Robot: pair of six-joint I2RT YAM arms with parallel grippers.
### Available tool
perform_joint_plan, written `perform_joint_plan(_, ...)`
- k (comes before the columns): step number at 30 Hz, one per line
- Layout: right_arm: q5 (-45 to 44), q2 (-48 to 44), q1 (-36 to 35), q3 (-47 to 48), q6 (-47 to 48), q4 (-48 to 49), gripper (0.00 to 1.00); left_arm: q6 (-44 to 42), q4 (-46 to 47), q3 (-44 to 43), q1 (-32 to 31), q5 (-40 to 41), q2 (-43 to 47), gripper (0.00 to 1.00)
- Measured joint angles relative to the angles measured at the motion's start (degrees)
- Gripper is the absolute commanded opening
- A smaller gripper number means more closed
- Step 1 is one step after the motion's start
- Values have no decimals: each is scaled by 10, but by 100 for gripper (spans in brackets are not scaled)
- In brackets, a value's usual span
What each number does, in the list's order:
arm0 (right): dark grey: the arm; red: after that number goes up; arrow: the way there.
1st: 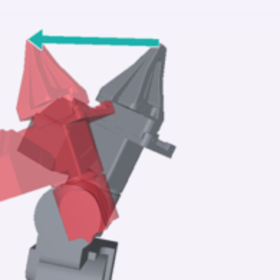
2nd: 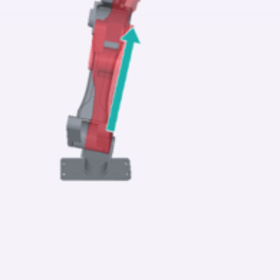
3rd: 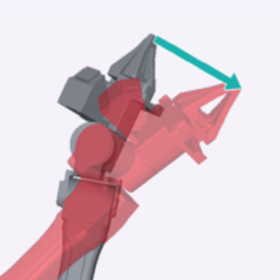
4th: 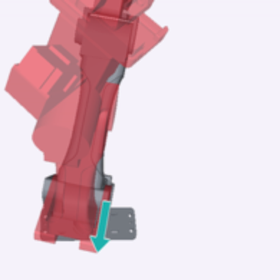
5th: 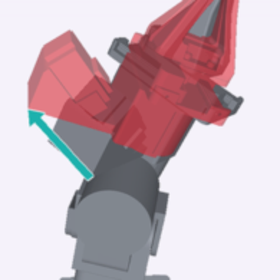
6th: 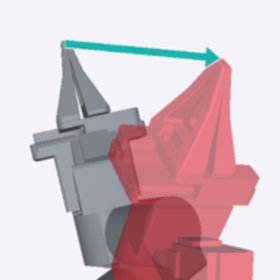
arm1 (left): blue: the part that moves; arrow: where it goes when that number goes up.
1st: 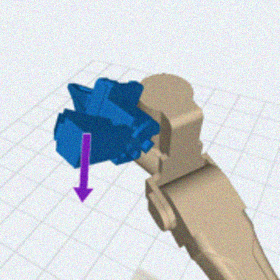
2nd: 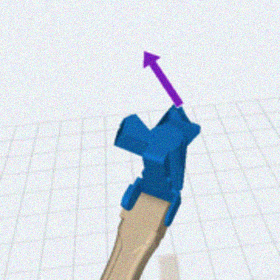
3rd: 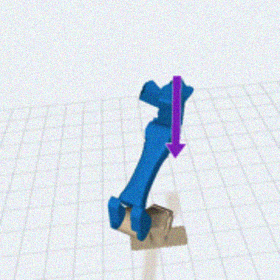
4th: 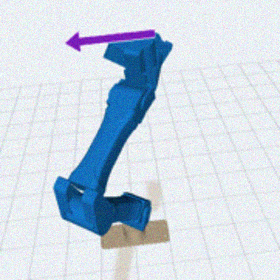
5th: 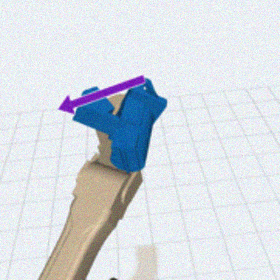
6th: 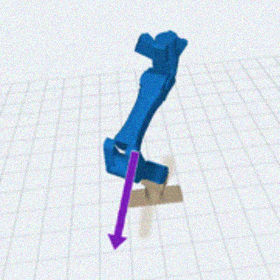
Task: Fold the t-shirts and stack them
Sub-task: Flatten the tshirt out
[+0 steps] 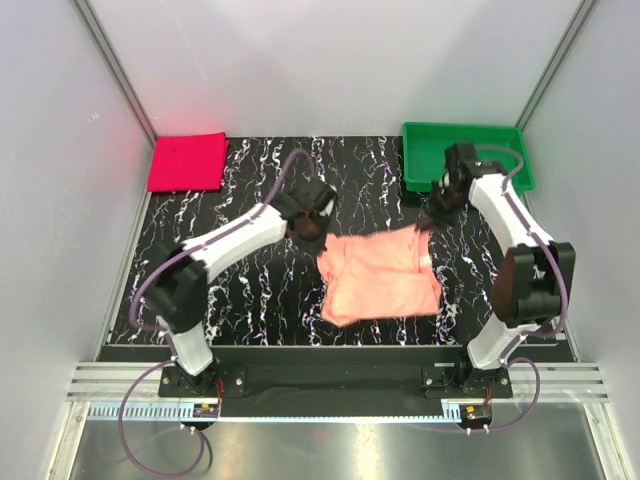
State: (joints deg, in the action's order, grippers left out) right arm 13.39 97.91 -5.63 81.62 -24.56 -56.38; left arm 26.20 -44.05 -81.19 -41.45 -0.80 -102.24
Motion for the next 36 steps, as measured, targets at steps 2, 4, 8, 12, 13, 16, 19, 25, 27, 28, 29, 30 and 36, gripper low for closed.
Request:
perform_joint_plan(2,2,-18,-9,73,-9,-12,0,-7,-32,-35,5,48,49,0)
perform_joint_plan(4,5,-37,-21,153,-14,-14,0,-12,-52,-76,9,92,108,0)
perform_joint_plan(8,-10,-99,-37,260,-23,8,0,-17,-64,-154,11,184,251,0)
perform_joint_plan(12,10,-170,-45,314,-43,16,0,-15,-44,-165,10,206,391,0)
perform_joint_plan(13,26,-184,-50,316,-51,21,0,-14,-40,-163,8,203,412,0)
perform_joint_plan(16,73,-209,-53,311,-76,31,0,-13,-38,-138,8,195,460,0)
perform_joint_plan(19,87,-226,-52,281,-87,32,0,-14,-46,-109,8,186,472,0)
perform_joint_plan(25,85,-231,-49,224,-90,3,0,-15,-84,-75,11,152,465,0)
perform_joint_plan(27,85,-235,-47,225,-93,0,0,-19,-88,-75,11,143,466,0)
perform_joint_plan(28,85,-239,-47,228,-94,-1,0,-21,-88,-75,11,139,467,0)
perform_joint_plan(29,85,-243,-47,230,-94,0,0,-25,-88,-76,11,135,467,0)
perform_joint_plan(30,85,-248,-47,231,-94,0,0,-28,-88,-76,12,132,466,0)
perform_joint_plan(36,44,-265,-45,229,-94,-28,0,-61,-88,-82,14,71,420,0)
